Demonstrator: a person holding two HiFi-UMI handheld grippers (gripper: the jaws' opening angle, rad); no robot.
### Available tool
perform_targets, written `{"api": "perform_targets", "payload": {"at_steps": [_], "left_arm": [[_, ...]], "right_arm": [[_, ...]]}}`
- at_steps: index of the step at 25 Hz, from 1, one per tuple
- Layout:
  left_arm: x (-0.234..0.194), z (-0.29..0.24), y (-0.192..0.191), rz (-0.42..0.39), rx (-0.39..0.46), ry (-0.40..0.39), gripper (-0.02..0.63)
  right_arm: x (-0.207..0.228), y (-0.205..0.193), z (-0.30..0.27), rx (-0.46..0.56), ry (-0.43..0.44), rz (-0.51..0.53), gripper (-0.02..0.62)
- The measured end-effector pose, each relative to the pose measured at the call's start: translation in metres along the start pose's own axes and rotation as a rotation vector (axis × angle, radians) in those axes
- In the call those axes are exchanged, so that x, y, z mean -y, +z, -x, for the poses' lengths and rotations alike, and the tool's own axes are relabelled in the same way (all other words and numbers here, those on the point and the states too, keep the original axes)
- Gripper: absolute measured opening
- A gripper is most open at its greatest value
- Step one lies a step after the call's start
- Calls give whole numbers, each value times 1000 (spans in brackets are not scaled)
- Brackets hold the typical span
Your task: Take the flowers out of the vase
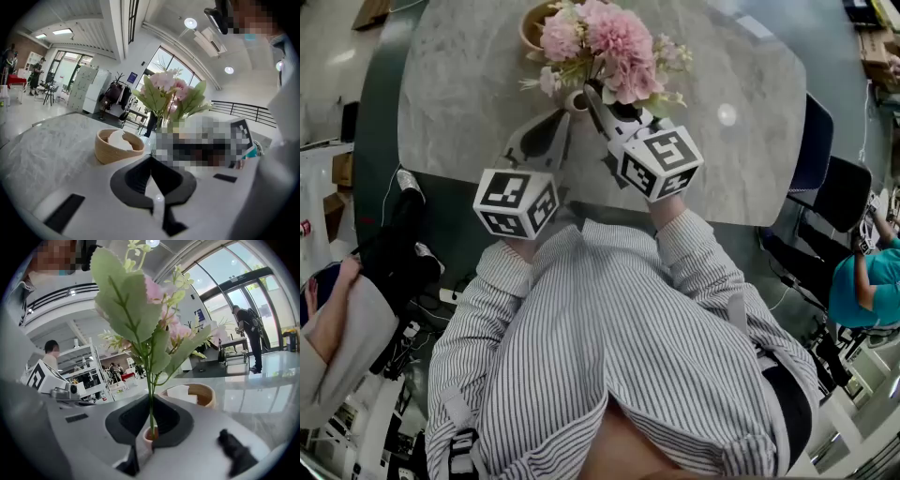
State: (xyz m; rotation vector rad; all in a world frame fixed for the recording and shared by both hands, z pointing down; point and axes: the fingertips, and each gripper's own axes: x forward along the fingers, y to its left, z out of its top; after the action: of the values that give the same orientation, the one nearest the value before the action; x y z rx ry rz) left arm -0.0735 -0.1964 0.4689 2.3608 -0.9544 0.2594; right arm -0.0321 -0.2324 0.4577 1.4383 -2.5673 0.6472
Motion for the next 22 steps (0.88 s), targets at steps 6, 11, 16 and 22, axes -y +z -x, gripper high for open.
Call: {"api": "perform_targets", "payload": {"at_steps": [6,11,16,22], "left_arm": [[4,6,13,-22,32,6,12],[13,13,28,-46,66,2,12],[20,17,37,-68,92,-1,12],[47,9,60,-85,124,-2,12]], "right_arm": [[-8,14,7,15,14,18,31],[-16,35,17,47,28,44,31],[-19,54,28,87,38,64,31],[-5,84,58,135,47,68,31]]}}
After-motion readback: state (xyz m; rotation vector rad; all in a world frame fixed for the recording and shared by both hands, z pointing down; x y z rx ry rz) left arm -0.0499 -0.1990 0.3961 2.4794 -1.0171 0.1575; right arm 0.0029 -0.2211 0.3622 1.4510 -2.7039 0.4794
